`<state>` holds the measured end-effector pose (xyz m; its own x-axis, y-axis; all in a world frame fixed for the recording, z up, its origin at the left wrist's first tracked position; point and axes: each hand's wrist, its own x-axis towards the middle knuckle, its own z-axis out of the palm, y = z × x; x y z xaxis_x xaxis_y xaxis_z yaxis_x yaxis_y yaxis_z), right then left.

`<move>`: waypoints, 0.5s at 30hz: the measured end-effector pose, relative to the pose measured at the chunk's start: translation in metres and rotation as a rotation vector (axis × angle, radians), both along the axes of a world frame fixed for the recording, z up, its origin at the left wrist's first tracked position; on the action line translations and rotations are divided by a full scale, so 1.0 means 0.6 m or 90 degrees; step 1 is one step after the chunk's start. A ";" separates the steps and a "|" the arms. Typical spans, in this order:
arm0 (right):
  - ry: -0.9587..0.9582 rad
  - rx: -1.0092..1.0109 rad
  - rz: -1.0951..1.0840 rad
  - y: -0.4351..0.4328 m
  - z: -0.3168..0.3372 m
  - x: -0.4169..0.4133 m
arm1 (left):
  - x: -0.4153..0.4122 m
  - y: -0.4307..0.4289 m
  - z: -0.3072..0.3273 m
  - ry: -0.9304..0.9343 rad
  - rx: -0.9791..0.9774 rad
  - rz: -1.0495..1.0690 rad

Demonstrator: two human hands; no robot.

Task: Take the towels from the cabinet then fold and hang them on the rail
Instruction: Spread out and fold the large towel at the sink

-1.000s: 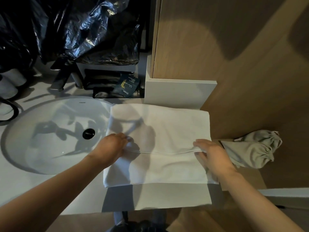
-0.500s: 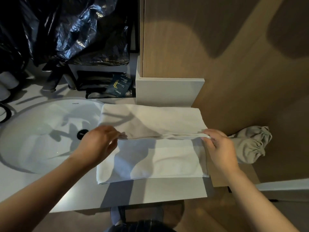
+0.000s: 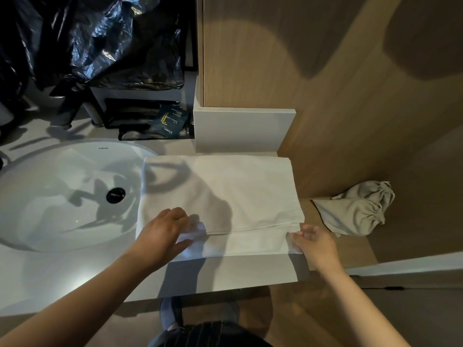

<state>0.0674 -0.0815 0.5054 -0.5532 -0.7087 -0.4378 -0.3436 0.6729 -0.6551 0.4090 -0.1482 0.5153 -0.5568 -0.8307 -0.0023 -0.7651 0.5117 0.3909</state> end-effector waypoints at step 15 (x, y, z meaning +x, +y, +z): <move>0.014 0.085 0.041 0.001 -0.005 -0.003 | -0.025 -0.011 -0.016 -0.066 0.045 0.056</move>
